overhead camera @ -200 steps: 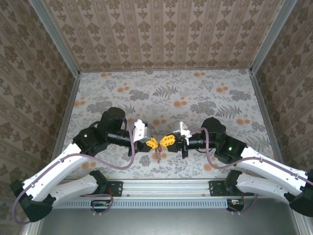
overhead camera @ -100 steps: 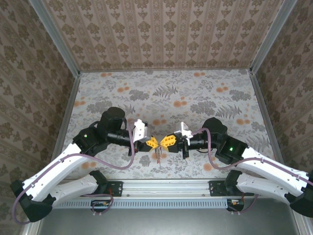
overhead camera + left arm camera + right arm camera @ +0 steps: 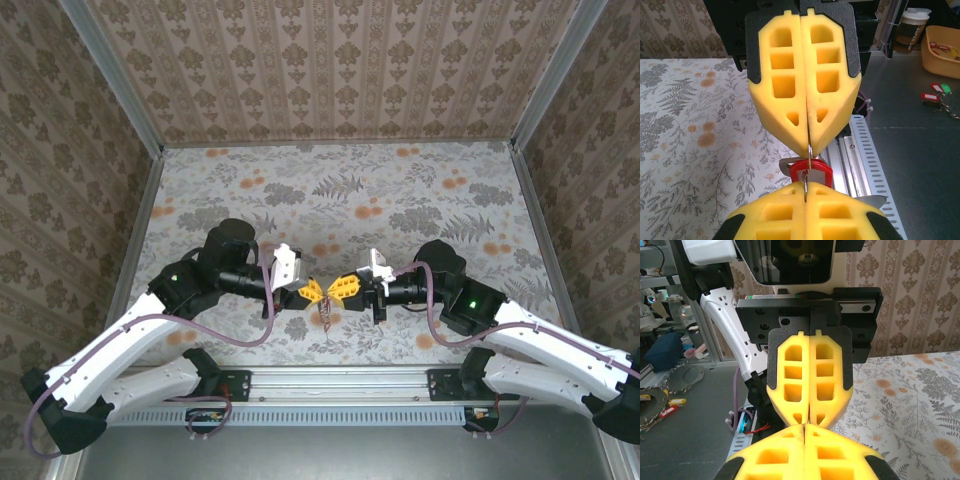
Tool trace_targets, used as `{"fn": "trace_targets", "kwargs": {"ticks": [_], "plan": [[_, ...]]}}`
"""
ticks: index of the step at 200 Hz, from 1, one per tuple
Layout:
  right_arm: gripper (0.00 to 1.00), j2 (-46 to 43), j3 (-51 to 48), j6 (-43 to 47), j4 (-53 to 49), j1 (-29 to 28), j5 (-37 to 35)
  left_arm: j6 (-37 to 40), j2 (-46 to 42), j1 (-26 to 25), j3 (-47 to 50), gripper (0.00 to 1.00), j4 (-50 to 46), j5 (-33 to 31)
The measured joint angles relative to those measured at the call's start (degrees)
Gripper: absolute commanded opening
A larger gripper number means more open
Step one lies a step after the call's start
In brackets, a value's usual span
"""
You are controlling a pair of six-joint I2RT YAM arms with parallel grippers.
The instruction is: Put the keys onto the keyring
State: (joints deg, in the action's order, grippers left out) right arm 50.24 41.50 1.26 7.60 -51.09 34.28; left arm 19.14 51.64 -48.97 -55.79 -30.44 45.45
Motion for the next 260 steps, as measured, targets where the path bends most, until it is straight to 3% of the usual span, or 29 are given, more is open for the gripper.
{"fn": "trace_targets", "kwargs": {"ticks": [260], "plan": [[0.0,-0.42,-0.85,-0.02,1.49,-0.17,-1.44,-0.02,-0.37,0.0,0.0,0.0,0.0,-0.02]]}}
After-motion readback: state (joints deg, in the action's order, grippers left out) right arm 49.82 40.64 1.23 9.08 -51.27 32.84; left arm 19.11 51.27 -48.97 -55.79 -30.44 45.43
